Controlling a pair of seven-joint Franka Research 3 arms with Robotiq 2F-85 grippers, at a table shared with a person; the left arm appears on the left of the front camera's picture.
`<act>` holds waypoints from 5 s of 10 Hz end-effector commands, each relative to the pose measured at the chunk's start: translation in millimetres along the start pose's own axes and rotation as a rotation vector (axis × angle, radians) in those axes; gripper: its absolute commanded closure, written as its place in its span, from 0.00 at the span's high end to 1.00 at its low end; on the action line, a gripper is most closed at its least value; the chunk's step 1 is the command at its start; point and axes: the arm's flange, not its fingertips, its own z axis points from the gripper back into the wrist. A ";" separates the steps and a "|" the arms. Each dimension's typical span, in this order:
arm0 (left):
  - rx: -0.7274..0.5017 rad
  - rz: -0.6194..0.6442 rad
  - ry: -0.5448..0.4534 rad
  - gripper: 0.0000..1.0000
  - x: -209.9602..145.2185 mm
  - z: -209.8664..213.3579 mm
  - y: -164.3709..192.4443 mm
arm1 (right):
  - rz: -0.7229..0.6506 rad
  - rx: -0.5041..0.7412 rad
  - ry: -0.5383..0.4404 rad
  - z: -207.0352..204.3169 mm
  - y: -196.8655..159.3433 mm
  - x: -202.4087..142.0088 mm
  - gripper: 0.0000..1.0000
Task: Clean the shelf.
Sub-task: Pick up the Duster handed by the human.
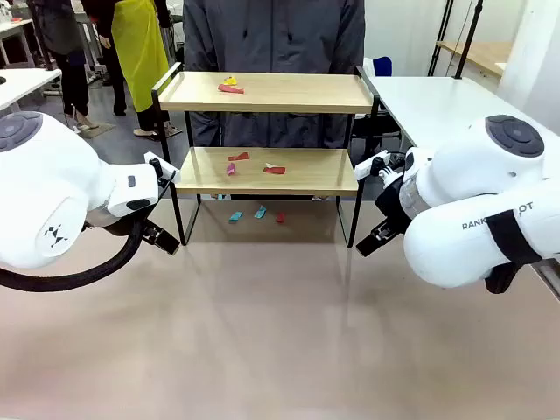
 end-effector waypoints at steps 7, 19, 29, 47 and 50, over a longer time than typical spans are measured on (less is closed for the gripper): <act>0.000 0.000 0.000 1.00 0.1 0.2 0.0 | 0.000 0.000 0.000 0.0 0.0 0.0 1.00; -0.398 -0.329 -0.137 1.00 29.4 141.4 138.0 | 0.127 0.191 -0.250 144.9 -127.8 54.0 1.00; -0.510 -0.498 -0.303 1.00 -31.1 137.9 194.3 | 0.194 0.246 -0.366 140.8 -224.9 -29.3 1.00; -0.739 -0.465 -0.966 1.00 -67.8 31.9 360.0 | -0.026 0.350 -0.838 49.3 -421.7 -103.6 1.00; -0.758 -0.457 -0.983 1.00 -71.1 28.4 362.2 | -0.033 0.357 -0.851 49.0 -424.6 -103.9 1.00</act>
